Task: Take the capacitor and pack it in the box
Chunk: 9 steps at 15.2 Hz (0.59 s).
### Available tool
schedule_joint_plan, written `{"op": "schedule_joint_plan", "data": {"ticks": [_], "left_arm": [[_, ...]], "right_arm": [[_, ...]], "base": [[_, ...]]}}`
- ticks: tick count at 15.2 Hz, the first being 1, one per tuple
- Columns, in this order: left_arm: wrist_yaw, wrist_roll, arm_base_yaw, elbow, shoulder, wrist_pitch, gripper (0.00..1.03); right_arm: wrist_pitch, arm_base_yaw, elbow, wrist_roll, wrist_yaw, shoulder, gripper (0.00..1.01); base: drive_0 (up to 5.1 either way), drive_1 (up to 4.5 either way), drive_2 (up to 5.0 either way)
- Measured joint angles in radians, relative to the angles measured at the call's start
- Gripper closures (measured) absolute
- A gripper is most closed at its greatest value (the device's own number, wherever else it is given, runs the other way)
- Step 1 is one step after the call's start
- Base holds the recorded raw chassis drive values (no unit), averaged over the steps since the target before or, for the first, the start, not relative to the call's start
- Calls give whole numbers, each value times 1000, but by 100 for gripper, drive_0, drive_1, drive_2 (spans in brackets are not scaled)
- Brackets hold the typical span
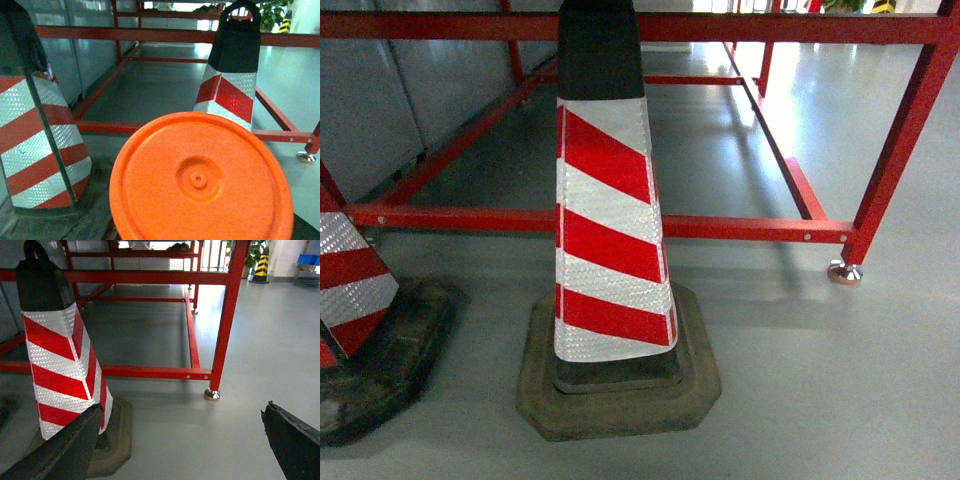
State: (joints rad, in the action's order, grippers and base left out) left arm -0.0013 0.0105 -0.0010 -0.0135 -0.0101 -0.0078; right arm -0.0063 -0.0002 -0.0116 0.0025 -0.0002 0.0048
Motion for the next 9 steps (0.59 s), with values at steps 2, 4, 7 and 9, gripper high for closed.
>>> {"op": "schedule_joint_plan", "data": {"ticks": [2,4,7,9], "left_arm": [[3,0,0,0,0,1,59],[0,-3,0,0,0,0,59],[0,-11,0,0,0,0,59],[2,-11,0,0,0,1,59]], "right_arm": [[-1,0,0,0,1,0,3],[0,0,0,0,-1,0,3],[0,0,0,0,0,0,3],[0,0,0,2,1,0,3]], "base": [[0,0,0],[0,0,0],[0,0,0],[0,0,0]]}}
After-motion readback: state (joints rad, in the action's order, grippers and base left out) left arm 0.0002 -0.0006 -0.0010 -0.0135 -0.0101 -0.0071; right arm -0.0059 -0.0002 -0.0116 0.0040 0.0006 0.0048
